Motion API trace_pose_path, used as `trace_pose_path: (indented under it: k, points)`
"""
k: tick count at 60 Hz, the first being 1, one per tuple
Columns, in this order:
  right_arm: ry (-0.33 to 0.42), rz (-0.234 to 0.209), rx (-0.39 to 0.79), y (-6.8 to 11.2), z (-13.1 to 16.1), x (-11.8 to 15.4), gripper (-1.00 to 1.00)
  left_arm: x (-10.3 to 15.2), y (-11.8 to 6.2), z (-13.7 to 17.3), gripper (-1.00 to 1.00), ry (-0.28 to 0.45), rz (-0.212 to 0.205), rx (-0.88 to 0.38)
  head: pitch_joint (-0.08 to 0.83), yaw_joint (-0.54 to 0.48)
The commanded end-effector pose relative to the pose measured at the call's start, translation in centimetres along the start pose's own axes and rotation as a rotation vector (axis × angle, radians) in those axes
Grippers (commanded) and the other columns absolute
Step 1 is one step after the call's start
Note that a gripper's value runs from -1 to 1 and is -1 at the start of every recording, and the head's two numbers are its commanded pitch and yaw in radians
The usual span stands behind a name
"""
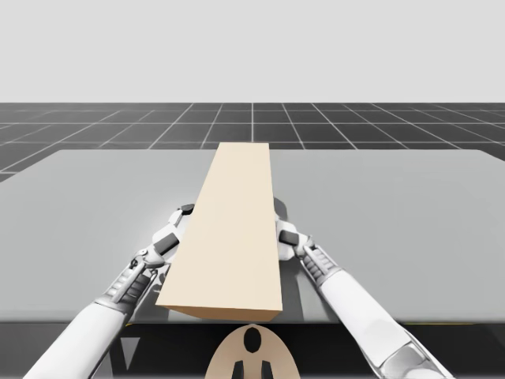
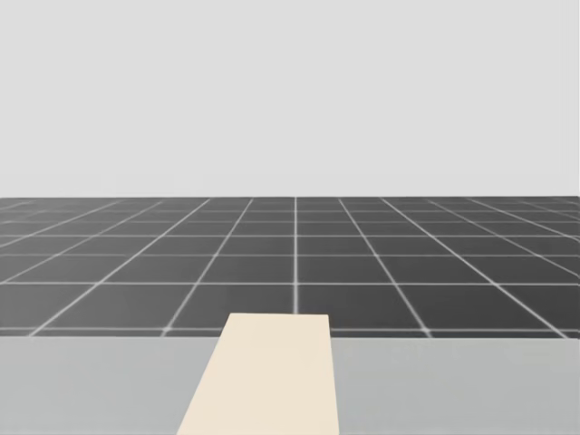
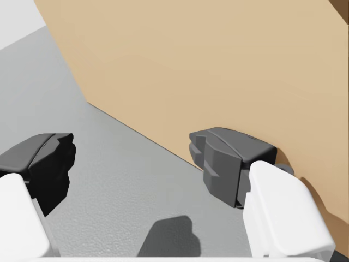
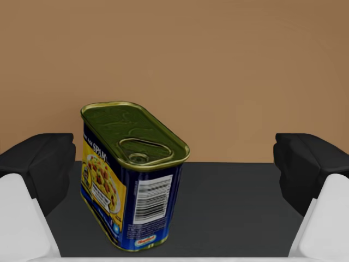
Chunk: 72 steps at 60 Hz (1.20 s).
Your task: Retrieve the object from inside the box.
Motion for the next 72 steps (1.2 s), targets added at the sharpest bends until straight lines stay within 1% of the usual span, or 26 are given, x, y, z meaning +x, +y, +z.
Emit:
trace_pose_path:
  k: [1, 3, 8, 10, 13, 15, 17, 20, 22, 23, 29, 30, 32, 34, 36, 38, 40, 41, 42, 43, 44, 51, 54, 55, 64, 72]
  points:
    - [-0.033, -0.028, 0.066, -0.5, -3.0, -1.0, -1.00, -0.4, -2.2, -1.4, -1.00, 0.002, 0.027, -0.060, 0.029, 0.02]
    - [-0.041, -0.052, 0.081, -0.5, -3.7, -1.3, -1.00, -0.4, -2.2, -1.4, -1.00, 0.002, 0.026, -0.060, 0.033, 0.02]
    - [-0.048, -0.084, 0.110, -0.1, -4.9, -1.8, -1.00, -0.4, -2.2, -1.3, -1.00, 0.001, 0.024, -0.060, 0.037, 0.02]
    - [-0.055, -0.086, 0.132, 0.1, -5.5, -2.0, -1.00, -0.4, -2.2, -1.3, -1.00, 0.001, 0.022, -0.060, 0.039, 0.02]
    - [-0.064, -0.116, 0.148, 0.4, -6.2, -2.2, -1.00, -0.4, -2.2, -1.3, -1.00, 0.000, 0.021, -0.060, 0.040, 0.02]
    - [-0.072, -0.124, 0.158, 0.6, -6.6, -2.3, -1.00, -0.3, -2.2, -1.3, -1.00, -0.001, 0.020, -0.060, 0.041, 0.02]
    - [-0.076, -0.156, 0.179, 1.0, -7.2, -2.4, -1.00, -0.3, -2.2, -1.3, -1.00, -0.002, 0.020, -0.059, 0.042, 0.02]
    - [-0.076, -0.186, 0.201, 1.6, -7.8, -2.8, -1.00, -0.3, -2.1, -1.2, -1.00, -0.003, 0.020, -0.059, 0.043, 0.02]
    - [-0.072, -0.191, 0.208, 1.8, -8.1, -3.0, -1.00, -0.3, -2.1, -1.2, -1.00, -0.003, 0.020, -0.059, 0.043, 0.02]
    - [-0.066, -0.180, 0.226, 2.2, -8.4, -3.2, -1.00, -0.3, -2.1, -1.2, -1.00, -0.004, 0.020, -0.059, 0.043, 0.02]
    - [-0.066, -0.167, 0.275, 3.0, -9.4, -3.4, -1.00, -0.3, -2.1, -1.2, -1.00, -0.005, 0.017, -0.059, 0.043, 0.02]
    - [-0.067, -0.184, 0.296, 3.3, -9.7, -3.3, -1.00, -0.3, -2.1, -1.2, -1.00, -0.004, 0.015, -0.058, 0.042, 0.02]
    - [-0.073, -0.184, 0.304, 3.5, -9.9, -3.3, -1.00, -0.3, -2.1, -1.2, -1.00, -0.004, 0.014, -0.058, 0.041, 0.02]
    - [-0.077, -0.203, 0.322, 3.9, -10.2, -3.3, -1.00, -0.3, -2.1, -1.2, -1.00, -0.004, 0.014, -0.057, 0.041, 0.02]
    - [-0.077, -0.207, 0.339, 4.2, -10.4, -3.3, -1.00, -0.3, -2.1, -1.2, -1.00, -0.004, 0.012, -0.056, 0.041, 0.02]
    - [-0.077, -0.212, 0.356, 4.5, -10.5, -3.3, -0.85, -0.3, -2.2, -1.2, -1.00, -0.004, 0.011, -0.056, 0.041, 0.02]
    - [-0.076, -0.206, 0.363, 4.9, -10.6, -3.3, -0.51, -0.3, -2.2, -1.2, -1.00, -0.003, 0.009, -0.056, 0.040, 0.02]
    - [-0.079, -0.203, 0.365, 5.1, -10.7, -3.4, -0.21, -0.3, -2.2, -1.2, -1.00, -0.003, 0.008, -0.056, 0.040, 0.02]
    - [-0.083, -0.202, 0.374, 5.2, -10.7, -3.4, 0.39, -0.3, -2.2, -1.2, -1.00, -0.003, 0.008, -0.056, 0.040, 0.02]
    - [-0.081, -0.195, 0.376, 5.3, -10.7, -3.3, 0.90, -0.3, -2.2, -1.2, -1.00, -0.004, 0.007, -0.055, 0.039, 0.02]
    - [-0.082, -0.191, 0.373, 5.5, -10.7, -3.3, 1.00, -0.3, -2.2, -1.2, -1.00, -0.004, 0.007, -0.055, 0.038, 0.02]
    - [-0.067, -0.196, 0.371, 5.7, -9.9, -2.9, 1.00, -0.3, -2.2, -1.2, -1.00, -0.003, 0.005, -0.053, 0.039, 0.02]
    - [-0.052, -0.186, 0.361, 5.6, -9.2, -2.8, 1.00, -0.3, -2.1, -1.2, -1.00, -0.003, 0.005, -0.052, 0.039, 0.02]
    - [-0.040, -0.173, 0.350, 5.5, -8.6, -2.8, 1.00, -0.3, -2.1, -1.2, -1.00, -0.003, 0.004, -0.052, 0.039, 0.02]
    - [0.005, -0.134, 0.296, 5.1, -4.9, -2.7, 1.00, -0.3, -2.2, -1.3, -1.00, -0.001, 0.003, -0.049, 0.037, 0.02]
    - [0.030, -0.078, 0.233, 5.1, -0.2, -1.9, 1.00, -0.3, -2.1, -1.2, -1.00, -0.002, 0.004, -0.044, 0.039, 0.01]
